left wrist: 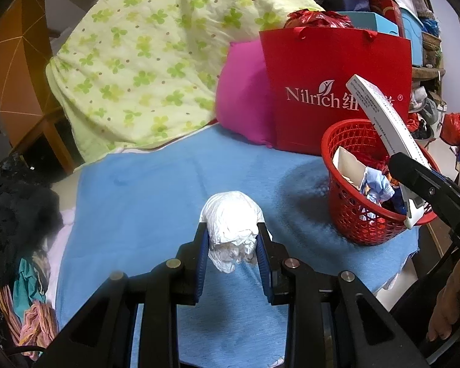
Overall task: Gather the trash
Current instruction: 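Bring the held box and tissue closer to the basket rim, then hold the box and tissue just above the red basket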
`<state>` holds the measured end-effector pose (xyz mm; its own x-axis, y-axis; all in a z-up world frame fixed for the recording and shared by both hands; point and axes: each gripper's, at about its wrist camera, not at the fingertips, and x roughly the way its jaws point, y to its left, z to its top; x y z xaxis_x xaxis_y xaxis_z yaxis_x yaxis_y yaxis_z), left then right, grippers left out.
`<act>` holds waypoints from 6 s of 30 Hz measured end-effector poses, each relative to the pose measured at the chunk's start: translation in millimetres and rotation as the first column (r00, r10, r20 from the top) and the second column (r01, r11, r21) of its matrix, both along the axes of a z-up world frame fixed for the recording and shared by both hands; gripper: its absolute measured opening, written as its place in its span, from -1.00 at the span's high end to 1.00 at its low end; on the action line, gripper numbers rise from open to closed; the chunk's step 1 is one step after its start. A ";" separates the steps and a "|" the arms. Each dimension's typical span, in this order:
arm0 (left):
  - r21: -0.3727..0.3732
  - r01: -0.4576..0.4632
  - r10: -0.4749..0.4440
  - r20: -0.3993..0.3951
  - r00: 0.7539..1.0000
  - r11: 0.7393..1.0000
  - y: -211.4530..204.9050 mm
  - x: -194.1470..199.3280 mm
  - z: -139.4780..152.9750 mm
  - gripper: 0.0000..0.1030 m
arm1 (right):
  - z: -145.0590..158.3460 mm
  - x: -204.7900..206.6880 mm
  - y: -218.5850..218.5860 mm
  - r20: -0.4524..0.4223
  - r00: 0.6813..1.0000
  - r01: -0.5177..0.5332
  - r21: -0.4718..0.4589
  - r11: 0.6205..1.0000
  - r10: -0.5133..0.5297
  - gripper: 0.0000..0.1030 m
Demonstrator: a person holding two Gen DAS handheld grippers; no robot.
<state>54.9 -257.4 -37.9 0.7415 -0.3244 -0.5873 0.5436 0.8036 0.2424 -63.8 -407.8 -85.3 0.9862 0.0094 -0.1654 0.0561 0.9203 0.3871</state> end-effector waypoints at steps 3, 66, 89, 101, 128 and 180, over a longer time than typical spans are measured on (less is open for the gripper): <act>0.003 0.004 -0.004 0.000 1.000 1.000 -2.5 -0.7 -0.6 0.39 | 0.3 -0.8 -1.3 0.003 1.000 0.003 0.001 1.000 -0.003 0.18; 0.032 0.087 -0.087 0.002 0.996 0.996 -39.8 -19.2 -7.0 0.39 | -3.2 -31.0 -35.4 0.020 0.998 0.057 0.046 0.997 -0.058 0.18; 0.043 0.111 -0.112 0.011 0.994 0.993 -47.0 -24.1 -4.5 0.39 | -4.2 -41.1 -36.5 0.026 0.997 0.069 0.058 0.996 -0.070 0.18; 0.046 0.122 -0.123 0.011 0.992 0.991 -52.6 -25.9 -4.1 0.39 | -4.2 -44.8 -38.7 0.030 0.997 0.070 0.063 0.996 -0.073 0.18; 0.053 0.151 -0.152 0.008 0.988 0.987 -65.1 -33.2 -6.6 0.39 | -8.7 -57.6 -47.1 0.019 0.994 0.109 0.072 0.991 -0.111 0.18; 0.071 0.181 -0.181 -0.001 0.983 0.981 -75.8 -39.9 -14.2 0.39 | -10.7 -67.1 -56.4 0.012 0.991 0.135 0.072 0.988 -0.136 0.18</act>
<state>15.0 -333.2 -52.1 0.6772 -0.4113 -0.6101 0.6772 0.6725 0.2984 -130.9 -464.2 -96.1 0.9817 -0.1133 -0.1530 0.1715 0.8751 0.4526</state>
